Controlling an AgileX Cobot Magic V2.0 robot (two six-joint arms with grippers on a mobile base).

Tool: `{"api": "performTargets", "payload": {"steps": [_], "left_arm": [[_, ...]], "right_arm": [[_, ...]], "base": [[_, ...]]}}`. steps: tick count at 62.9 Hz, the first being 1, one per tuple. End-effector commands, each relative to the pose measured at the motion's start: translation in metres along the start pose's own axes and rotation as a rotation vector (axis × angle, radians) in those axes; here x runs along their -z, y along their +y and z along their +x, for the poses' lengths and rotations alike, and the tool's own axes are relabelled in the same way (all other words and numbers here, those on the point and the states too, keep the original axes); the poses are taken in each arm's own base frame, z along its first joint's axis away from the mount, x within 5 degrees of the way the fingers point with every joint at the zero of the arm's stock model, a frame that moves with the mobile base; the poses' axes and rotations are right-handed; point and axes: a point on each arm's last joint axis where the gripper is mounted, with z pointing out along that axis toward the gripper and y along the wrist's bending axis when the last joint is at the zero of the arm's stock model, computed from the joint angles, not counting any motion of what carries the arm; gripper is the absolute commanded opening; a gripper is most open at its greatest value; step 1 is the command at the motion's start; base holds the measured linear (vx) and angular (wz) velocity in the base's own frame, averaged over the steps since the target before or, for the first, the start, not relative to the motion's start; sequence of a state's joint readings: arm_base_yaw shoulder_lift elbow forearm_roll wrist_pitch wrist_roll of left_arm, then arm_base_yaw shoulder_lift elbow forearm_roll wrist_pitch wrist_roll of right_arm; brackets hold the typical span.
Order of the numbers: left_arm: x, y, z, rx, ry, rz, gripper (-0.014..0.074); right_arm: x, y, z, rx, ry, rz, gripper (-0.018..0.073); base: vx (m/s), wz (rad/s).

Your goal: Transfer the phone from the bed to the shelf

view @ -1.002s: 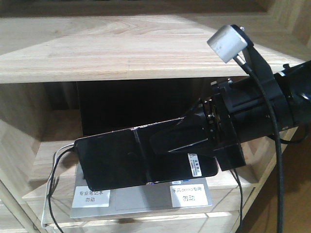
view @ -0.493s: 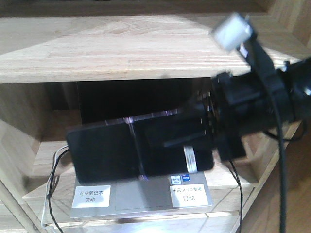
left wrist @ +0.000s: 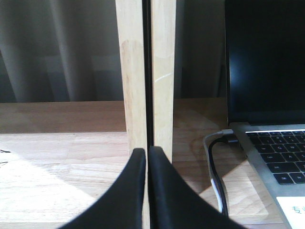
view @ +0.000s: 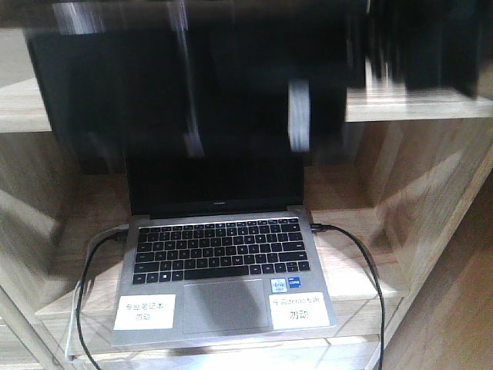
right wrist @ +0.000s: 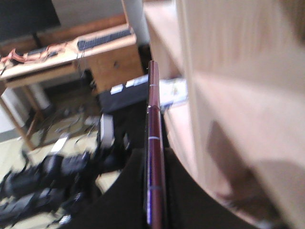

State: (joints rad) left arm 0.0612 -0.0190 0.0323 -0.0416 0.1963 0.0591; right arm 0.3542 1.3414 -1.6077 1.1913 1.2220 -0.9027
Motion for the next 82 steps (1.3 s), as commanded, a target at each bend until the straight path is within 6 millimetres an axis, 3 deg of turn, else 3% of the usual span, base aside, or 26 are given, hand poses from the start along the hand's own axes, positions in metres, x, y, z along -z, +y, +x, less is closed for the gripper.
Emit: {"api": "performTargets", "payload": {"steps": [1,9,29,60,82], "left_arm": [[0.000,0.000,-0.004,0.009,-0.071,-0.003,0.0001],[0.000,0.000,-0.004,0.009,-0.071,-0.003,0.0001],[0.000,0.000,-0.004,0.009,-0.071,-0.003,0.0001],[0.000,0.000,-0.004,0.009,-0.071,-0.003,0.0001],[0.000,0.000,-0.004,0.009,-0.071,-0.003,0.0001]], "right_arm": [[0.005,0.001,-0.031,0.036,-0.141,0.015,-0.0002],[-0.004,-0.014,-0.048,0.066,-0.183,0.035,-0.0002],[-0.062,-0.054,-0.066,0.055,-0.287,0.069,-0.0002],[-0.120,-0.133,-0.023,-0.072,-0.224,0.137,-0.0002],[-0.134,-0.154,-0.007,-0.082,-0.204,0.174,0.0002]], "base": [[0.00,0.00],[0.00,0.00],[0.00,0.00],[0.00,0.00],[0.00,0.00]]}}
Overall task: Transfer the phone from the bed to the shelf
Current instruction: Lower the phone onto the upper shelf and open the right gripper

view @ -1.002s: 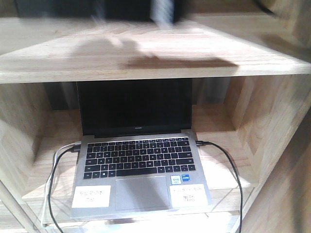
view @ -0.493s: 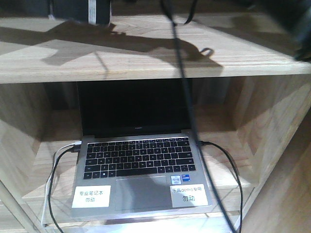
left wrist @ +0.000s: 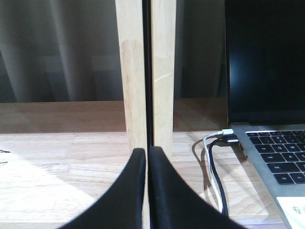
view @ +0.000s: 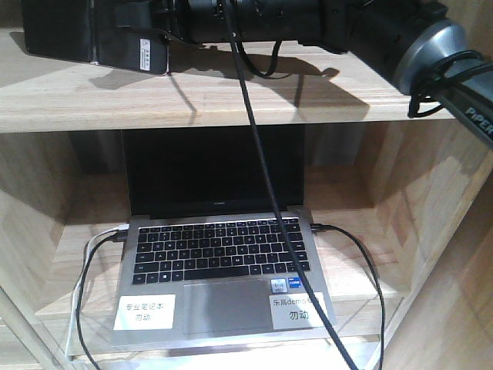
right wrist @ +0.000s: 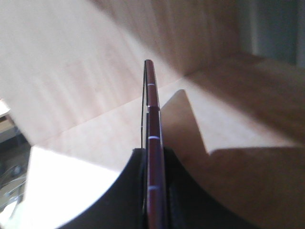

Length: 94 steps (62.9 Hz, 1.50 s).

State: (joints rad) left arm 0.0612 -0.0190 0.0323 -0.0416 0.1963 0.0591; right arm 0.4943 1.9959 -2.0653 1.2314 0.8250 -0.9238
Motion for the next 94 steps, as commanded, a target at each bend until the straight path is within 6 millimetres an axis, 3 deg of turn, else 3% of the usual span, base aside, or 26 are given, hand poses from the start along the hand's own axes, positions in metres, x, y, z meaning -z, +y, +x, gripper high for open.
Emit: {"api": "performTargets", "payload": {"steps": [1,17,23,43,52,73,86,94], "left_arm": [[0.000,0.000,-0.004,0.009,-0.071,-0.003,0.0001],[0.000,0.000,-0.004,0.009,-0.071,-0.003,0.0001],[0.000,0.000,-0.004,0.009,-0.071,-0.003,0.0001],[0.000,0.000,-0.004,0.009,-0.071,-0.003,0.0001],[0.000,0.000,-0.004,0.009,-0.071,-0.003,0.0001],[0.000,0.000,-0.004,0.009,-0.071,-0.003,0.0001],[0.000,0.000,-0.004,0.009,-0.071,-0.003,0.0001],[0.000,0.000,-0.004,0.009,-0.071,-0.003,0.0001]], "right_arm": [[0.015,0.016,-0.026,0.045,-0.092,0.003,0.0004],[0.015,0.014,-0.029,0.044,-0.116,0.035,0.0090],[0.016,0.013,-0.029,0.044,-0.122,0.042,0.0180],[0.019,0.014,-0.034,0.050,-0.147,0.067,0.0631],[0.021,0.016,-0.037,0.058,-0.153,0.070,0.0715],[0.033,0.028,-0.048,0.088,-0.169,0.081,0.0635],[0.046,0.041,-0.059,0.081,-0.186,0.088,0.0427],[0.055,0.049,-0.065,0.122,-0.184,0.109,0.0206]], "base": [[0.00,0.00],[0.00,0.00],[0.00,0.00],[0.00,0.00],[0.00,0.00],[0.00,0.00],[0.00,0.00],[0.00,0.00]]}}
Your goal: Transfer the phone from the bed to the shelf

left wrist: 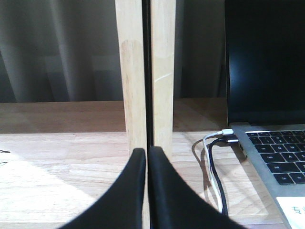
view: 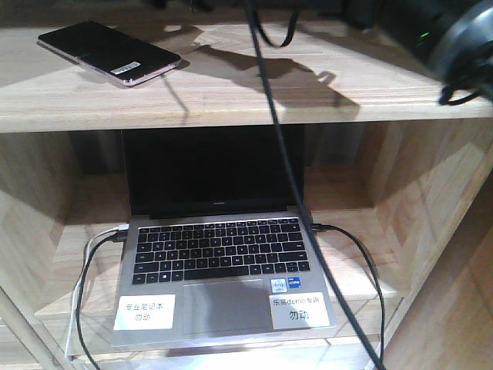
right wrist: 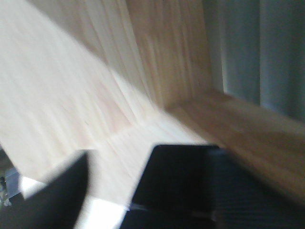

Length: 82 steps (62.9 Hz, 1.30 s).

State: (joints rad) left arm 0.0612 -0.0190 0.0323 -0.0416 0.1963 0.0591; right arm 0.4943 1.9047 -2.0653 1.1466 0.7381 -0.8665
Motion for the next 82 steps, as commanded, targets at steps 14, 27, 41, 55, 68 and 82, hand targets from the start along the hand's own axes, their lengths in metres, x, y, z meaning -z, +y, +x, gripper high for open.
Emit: {"api": "performTargets", "payload": {"steps": [14,27,41,55,68,82], "left_arm": [[0.000,0.000,-0.004,0.009,-0.071,-0.003,0.0001],[0.000,0.000,-0.004,0.009,-0.071,-0.003,0.0001],[0.000,0.000,-0.004,0.009,-0.071,-0.003,0.0001],[0.000,0.000,-0.004,0.009,-0.071,-0.003,0.0001],[0.000,0.000,-0.004,0.009,-0.071,-0.003,0.0001],[0.000,0.000,-0.004,0.009,-0.071,-0.003,0.0001]], "right_arm": [[0.042,0.035,-0.048,0.099,-0.119,0.032,-0.0012],[0.057,0.047,-0.059,0.114,-0.131,0.045,-0.0006],[0.080,0.061,-0.066,0.159,-0.120,0.106,-0.0005],[0.118,0.071,-0.044,0.178,-0.169,0.260,-0.0005],[0.165,0.096,-0.022,0.262,-0.206,0.340,-0.0005],[0.211,0.123,0.006,0.269,-0.240,0.380,-0.0005]], "base": [[0.00,0.00],[0.00,0.00],[0.00,0.00],[0.00,0.00],[0.00,0.00],[0.00,0.00]]}}
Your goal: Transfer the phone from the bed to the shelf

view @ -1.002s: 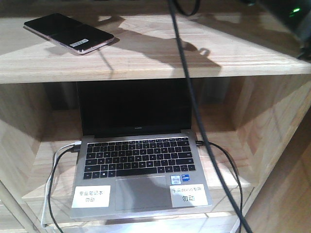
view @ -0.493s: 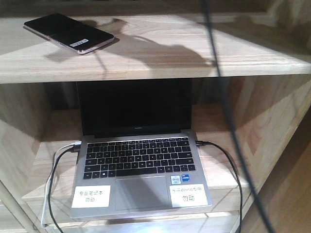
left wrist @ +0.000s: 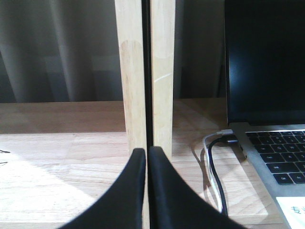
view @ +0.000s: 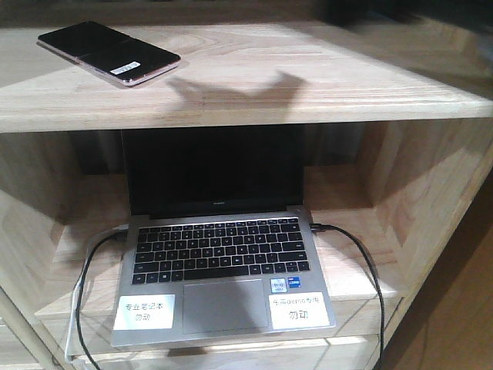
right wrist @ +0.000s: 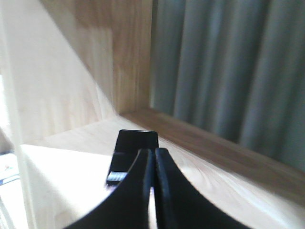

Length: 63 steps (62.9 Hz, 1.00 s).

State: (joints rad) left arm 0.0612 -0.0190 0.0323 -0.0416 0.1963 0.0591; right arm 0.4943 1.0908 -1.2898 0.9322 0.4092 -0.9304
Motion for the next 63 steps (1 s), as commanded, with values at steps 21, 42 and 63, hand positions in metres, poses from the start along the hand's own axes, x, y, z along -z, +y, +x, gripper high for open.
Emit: {"api": "performTargets", "payload": {"steps": [21,42,63], "left_arm": [[0.000,0.000,-0.004,0.009,-0.071,-0.003,0.0001],[0.000,0.000,-0.004,0.009,-0.071,-0.003,0.0001],[0.000,0.000,-0.004,0.009,-0.071,-0.003,0.0001]], "right_arm": [[0.091,0.010,0.064,-0.029,-0.109,0.250,-0.0005],[0.128,0.023,0.155,-0.061,-0.005,0.279,-0.0005],[0.138,0.029,0.198,-0.143,0.057,0.277,-0.0005]], "base": [[0.00,0.00],[0.00,0.00],[0.00,0.00]]}}
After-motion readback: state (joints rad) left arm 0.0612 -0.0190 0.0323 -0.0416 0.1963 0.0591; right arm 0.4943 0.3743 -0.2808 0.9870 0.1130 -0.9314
